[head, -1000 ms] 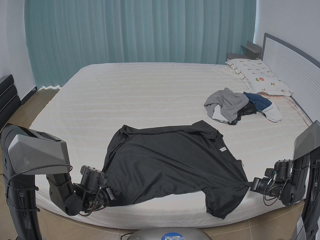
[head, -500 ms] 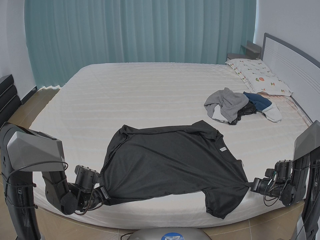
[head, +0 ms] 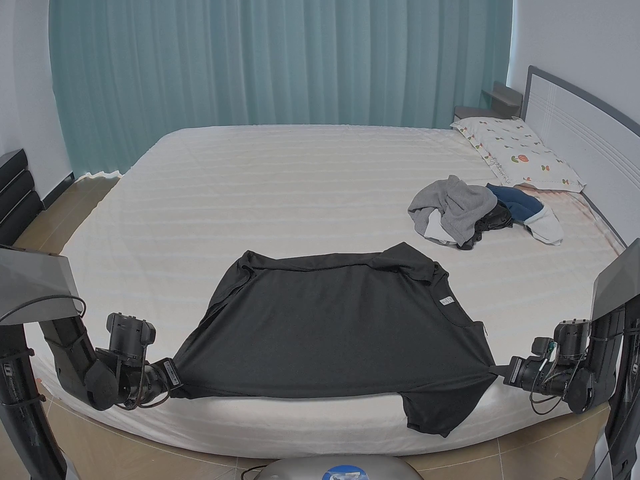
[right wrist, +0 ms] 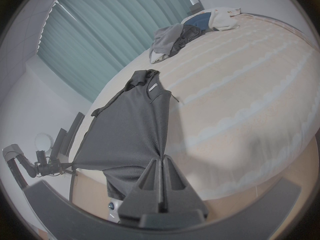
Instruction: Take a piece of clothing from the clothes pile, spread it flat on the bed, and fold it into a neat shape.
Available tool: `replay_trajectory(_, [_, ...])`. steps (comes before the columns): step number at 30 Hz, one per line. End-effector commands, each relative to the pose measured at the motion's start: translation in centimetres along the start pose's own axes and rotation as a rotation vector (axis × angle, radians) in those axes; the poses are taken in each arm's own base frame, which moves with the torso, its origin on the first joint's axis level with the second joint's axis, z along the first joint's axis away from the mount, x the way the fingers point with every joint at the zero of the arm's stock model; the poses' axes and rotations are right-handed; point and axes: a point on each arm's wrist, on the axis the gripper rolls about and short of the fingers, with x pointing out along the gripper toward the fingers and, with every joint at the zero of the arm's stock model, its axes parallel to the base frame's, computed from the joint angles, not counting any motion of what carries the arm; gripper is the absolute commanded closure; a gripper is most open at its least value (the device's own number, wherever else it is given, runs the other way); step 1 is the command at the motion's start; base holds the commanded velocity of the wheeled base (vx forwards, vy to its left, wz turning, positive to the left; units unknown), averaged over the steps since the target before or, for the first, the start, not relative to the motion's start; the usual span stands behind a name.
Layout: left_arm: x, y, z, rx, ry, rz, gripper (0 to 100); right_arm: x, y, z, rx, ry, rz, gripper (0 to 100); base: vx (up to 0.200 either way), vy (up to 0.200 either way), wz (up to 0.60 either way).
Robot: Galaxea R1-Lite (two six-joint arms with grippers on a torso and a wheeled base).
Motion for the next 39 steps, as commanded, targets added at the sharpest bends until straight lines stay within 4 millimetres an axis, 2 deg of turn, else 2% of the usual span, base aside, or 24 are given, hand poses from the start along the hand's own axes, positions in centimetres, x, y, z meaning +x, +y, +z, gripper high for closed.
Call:
replay_trajectory(1, [-0.6,-0.1,0.2,0.0,-0.007,-0.011,100,-0.3,0.2,0.1,-0.006,-0.003,0.004,100,0.0,0.0,0.0])
replay_trajectory(7, [0.2,-0.2,-0.3,0.008,0.034,-0.019,100,0.5,-0.7,-1.0,-0.037,0.045,-0.017,100,0.0,0.0,0.0])
replay_trajectory(15, [0.1,-0.5,-1.1,0.022,0.089,-0.057,100,0.8,-0.9,-1.0,-0.037,0.043,-0.016,100,0.0,0.0,0.0])
replay_trajectory(16, [0.2,-0.6,-1.3,0.028,0.093,-0.058,0,0.8,-0.9,-1.1,-0.037,0.043,-0.016,100,0.0,0.0,0.0])
replay_trajectory(17, [0.2,-0.6,-1.4,0.031,0.098,-0.057,0,0.9,-0.9,-1.1,-0.037,0.046,-0.016,100,0.0,0.0,0.0])
replay_trajectory(18, [0.3,-0.6,-1.4,0.032,0.099,-0.057,0,1.0,-0.9,-1.1,-0.035,0.046,-0.016,0,0.0,0.0,0.0])
replay_trajectory(25, [0.2,-0.8,-0.9,0.012,0.077,-0.071,0,0.9,-0.6,-0.2,0.008,-0.006,0.011,0,0.0,0.0,0.0])
replay_trajectory(28, [0.2,-1.1,-0.4,-0.036,0.058,-0.083,0,0.9,-0.2,0.7,0.05,-0.049,0.03,0,0.0,0.0,0.0])
replay_trajectory(31, [-0.7,-1.7,0.6,-0.074,0.025,-0.138,0,0.5,0.6,2.3,0.13,-0.114,0.066,0,0.0,0.0,0.0])
replay_trajectory(35, [-1.2,-1.8,0.9,-0.078,0.038,-0.188,0,-0.1,1.4,3.6,0.203,-0.169,0.103,0,0.0,0.0,0.0])
replay_trajectory(39, [-1.3,-1.9,0.9,-0.077,0.033,-0.192,0,-0.1,1.5,3.8,0.231,-0.175,0.108,0,0.0,0.0,0.0])
